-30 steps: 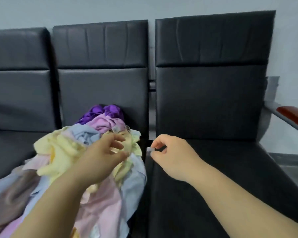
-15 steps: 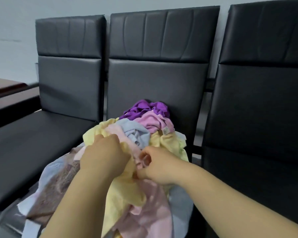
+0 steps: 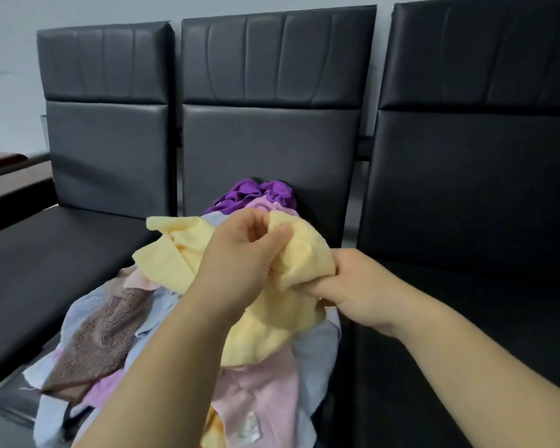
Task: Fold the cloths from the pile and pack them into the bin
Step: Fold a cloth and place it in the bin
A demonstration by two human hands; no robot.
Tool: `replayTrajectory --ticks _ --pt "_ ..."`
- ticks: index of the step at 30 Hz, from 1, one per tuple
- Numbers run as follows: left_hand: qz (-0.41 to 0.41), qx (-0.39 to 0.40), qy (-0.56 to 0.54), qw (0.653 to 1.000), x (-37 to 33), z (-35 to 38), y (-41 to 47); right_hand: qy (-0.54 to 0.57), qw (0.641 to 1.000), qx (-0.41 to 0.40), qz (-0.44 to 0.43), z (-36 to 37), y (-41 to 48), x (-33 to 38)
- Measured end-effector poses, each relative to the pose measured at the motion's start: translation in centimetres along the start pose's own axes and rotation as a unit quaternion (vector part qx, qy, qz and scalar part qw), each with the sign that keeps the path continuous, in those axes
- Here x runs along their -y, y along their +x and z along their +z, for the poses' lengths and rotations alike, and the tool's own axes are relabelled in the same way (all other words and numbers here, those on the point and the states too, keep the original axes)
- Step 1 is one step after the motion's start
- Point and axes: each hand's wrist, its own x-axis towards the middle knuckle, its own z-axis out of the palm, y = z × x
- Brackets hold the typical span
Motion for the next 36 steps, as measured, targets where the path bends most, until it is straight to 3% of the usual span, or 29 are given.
replayTrajectory --ticks 3,7,10,12,14,16,19,21,26,28,30,31,34,36 --pt "-0.034 0.021 -0.085 0.996 0.0 1.1 -0.4 0.149 0.988 -0.032 -0.022 -2.3 -1.4 0.5" --pt "-0.084 0.096 -0.077 0.989 0.7 3.1 -0.9 0.396 0.915 -0.036 0.072 -3.6 -2.2 0.8" --pt "-0.063 0.196 0.028 0.978 1.7 3.5 -0.9 0.426 0.894 -0.096 0.099 -4.5 -2.8 0.6" --pt "-0.054 0.276 0.158 0.947 2.4 3.1 -1.2 0.439 0.877 -0.174 0.084 -5.7 -3.5 0.6" --pt "-0.101 0.326 0.226 0.913 3.3 3.0 -1.5 0.417 0.870 -0.255 0.065 -6.5 -4.1 0.4" --pt "-0.176 0.332 0.176 0.910 3.8 4.0 -2.1 0.404 0.866 -0.287 0.071 -7.1 -4.7 -0.1" --pt "-0.239 0.272 0.021 0.932 3.5 7.3 -2.5 0.391 0.861 -0.300 0.124 -8.0 -6.1 -0.8" --pt "-0.254 0.282 -0.083 0.921 2.9 9.8 -2.8 0.414 0.839 -0.310 0.166 -9.1 -7.6 -1.4" --pt "-0.290 0.297 -0.224 0.882 1.2 15.7 -4.3 0.476 0.799 -0.341 0.136 -13.1 -11.1 -4.7" --pt "-0.287 0.248 -0.201 0.903 1.9 17.7 -4.9 0.432 0.821 -0.349 0.135 -14.9 -12.8 -6.9" --pt "-0.235 0.194 -0.032 0.952 3.5 18.9 -5.3 0.265 0.876 -0.346 0.206 -15.7 -14.6 -9.1" --pt "-0.196 0.193 0.075 0.958 4.4 19.4 -5.7 0.134 0.896 -0.339 0.253 -15.8 -15.5 -10.4" --pt "-0.106 0.267 0.242 0.927 6.6 20.0 -6.8 -0.168 0.913 -0.249 0.274 -14.6 -16.9 -13.5" --pt "-0.094 0.320 0.268 0.904 7.3 20.1 -7.1 -0.226 0.926 -0.139 0.267 -13.0 -16.9 -14.3"
